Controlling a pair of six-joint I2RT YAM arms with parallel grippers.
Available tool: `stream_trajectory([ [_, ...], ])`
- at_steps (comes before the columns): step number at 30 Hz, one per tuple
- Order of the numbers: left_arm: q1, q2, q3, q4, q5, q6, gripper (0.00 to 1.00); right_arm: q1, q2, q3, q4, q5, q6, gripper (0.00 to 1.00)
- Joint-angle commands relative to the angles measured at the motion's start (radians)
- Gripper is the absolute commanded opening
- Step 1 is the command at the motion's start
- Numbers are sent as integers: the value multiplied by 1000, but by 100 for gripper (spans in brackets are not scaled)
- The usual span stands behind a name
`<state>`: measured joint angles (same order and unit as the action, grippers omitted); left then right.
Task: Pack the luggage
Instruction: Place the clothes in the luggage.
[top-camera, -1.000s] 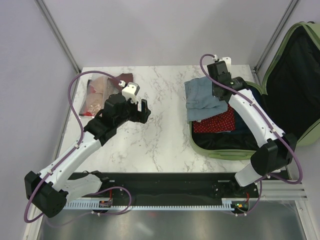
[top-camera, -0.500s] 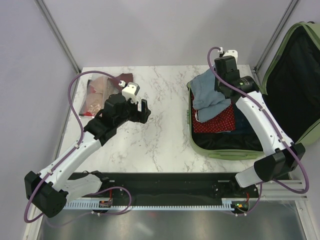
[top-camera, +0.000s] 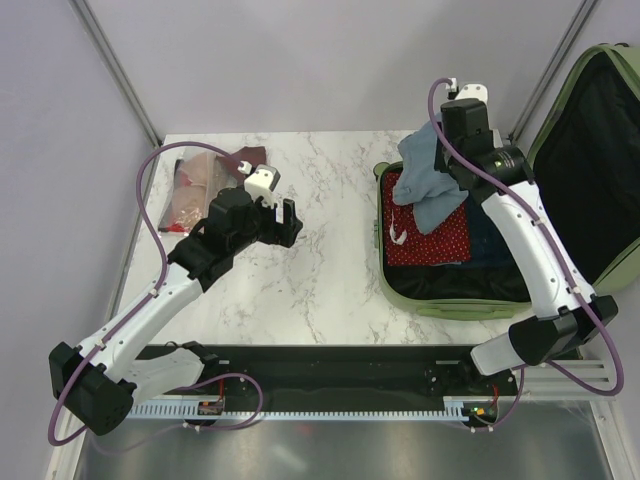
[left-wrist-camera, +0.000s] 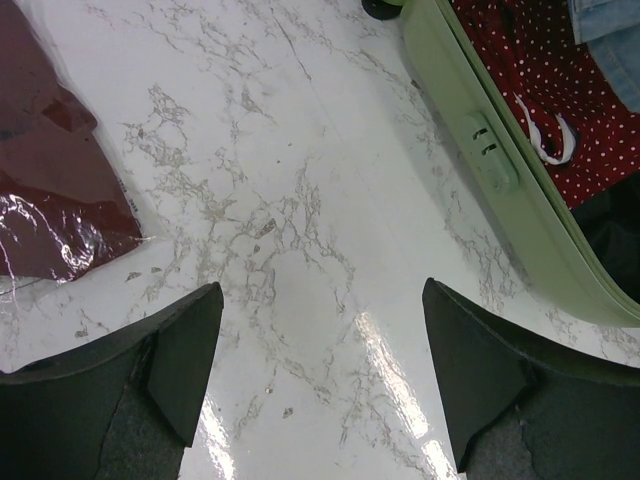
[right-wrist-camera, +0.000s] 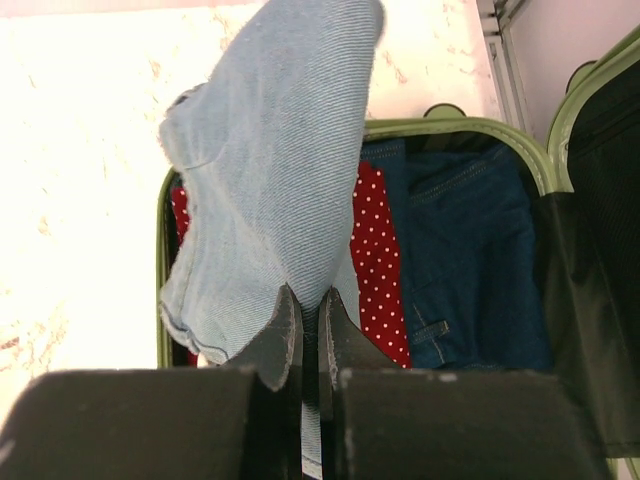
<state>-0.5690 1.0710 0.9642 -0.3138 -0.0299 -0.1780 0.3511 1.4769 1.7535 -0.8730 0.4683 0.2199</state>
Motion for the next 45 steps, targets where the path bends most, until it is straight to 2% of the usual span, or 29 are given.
stream_trajectory([
  [1, -2, 1, 28, -2, 16, 0, 88, -6, -32, 83, 49, 21, -8, 0],
  [8, -2, 4, 28, -2, 18, 2, 88, -17, -15, 120, 40, 29, -22, 0],
  [13, -2, 4, 28, -2, 19, 2, 88, -40, -6, 115, 52, -28, -30, 0],
  [22, -2, 14, 30, -4, 24, 2, 88, -69, -3, 107, 117, -204, -68, 0],
  [27, -2, 21, 30, -5, 27, 2, 88, -127, -24, 32, 163, -330, -57, 0],
  [33, -2, 24, 31, -5, 27, 2, 88, -221, -59, -98, 186, -310, -53, 0],
  [38, -2, 24, 31, -7, 27, 2, 88, -287, -72, -170, 187, -229, -63, 0],
  [45, -2, 27, 31, -8, 27, 3, 88, -313, -75, -134, 200, -298, -62, 0],
])
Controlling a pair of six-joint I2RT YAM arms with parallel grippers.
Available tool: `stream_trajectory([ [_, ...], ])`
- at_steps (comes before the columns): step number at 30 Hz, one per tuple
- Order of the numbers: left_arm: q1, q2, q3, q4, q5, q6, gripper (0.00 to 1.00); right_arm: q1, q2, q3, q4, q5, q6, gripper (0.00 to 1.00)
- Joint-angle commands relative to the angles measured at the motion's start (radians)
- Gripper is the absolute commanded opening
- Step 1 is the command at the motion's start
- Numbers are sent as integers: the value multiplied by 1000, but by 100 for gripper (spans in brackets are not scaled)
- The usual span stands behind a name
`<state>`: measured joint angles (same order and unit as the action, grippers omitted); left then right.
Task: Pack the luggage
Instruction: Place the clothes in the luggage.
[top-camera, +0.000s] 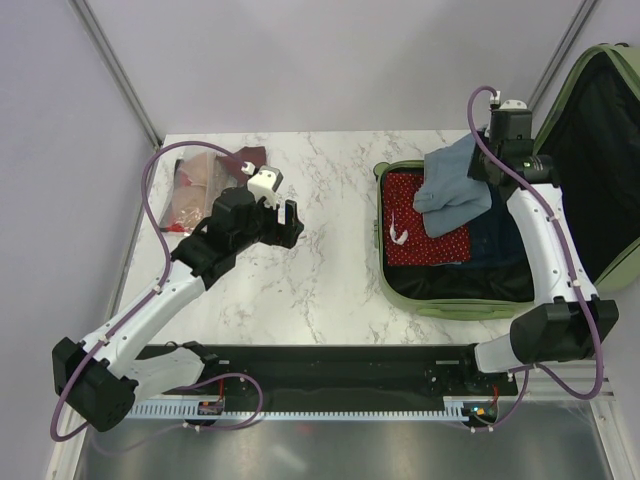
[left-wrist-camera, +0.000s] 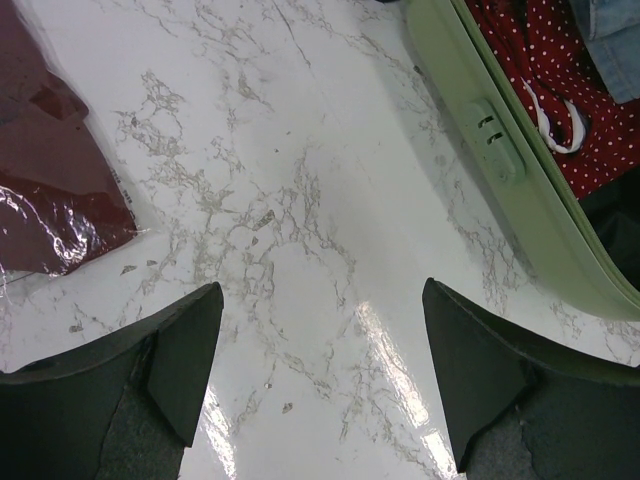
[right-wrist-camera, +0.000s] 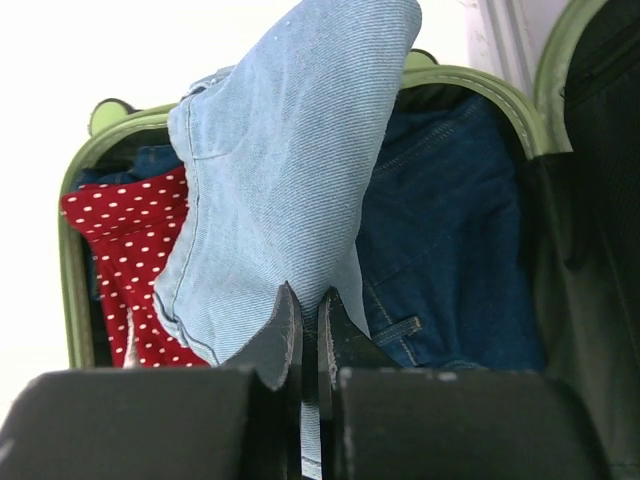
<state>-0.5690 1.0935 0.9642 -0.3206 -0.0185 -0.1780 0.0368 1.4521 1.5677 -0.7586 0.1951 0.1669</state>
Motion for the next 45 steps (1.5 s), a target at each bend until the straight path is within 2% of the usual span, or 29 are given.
stream_trajectory([
  [1, -2, 3, 33, -2, 15, 3, 88, 2, -49, 57, 84, -23, -9, 0],
  [10, -2, 14, 31, -3, 15, 5, 88, -32, -73, 35, 73, 47, -13, 0],
  [22, -2, 22, 33, -3, 15, 5, 88, -118, -41, -24, 105, 47, -12, 0],
  [31, -2, 22, 33, -5, 15, 3, 88, -169, 65, -98, 145, 112, 3, 0],
  [45, -2, 31, 34, -6, 45, 2, 88, -209, 290, -78, 117, 309, 6, 0],
])
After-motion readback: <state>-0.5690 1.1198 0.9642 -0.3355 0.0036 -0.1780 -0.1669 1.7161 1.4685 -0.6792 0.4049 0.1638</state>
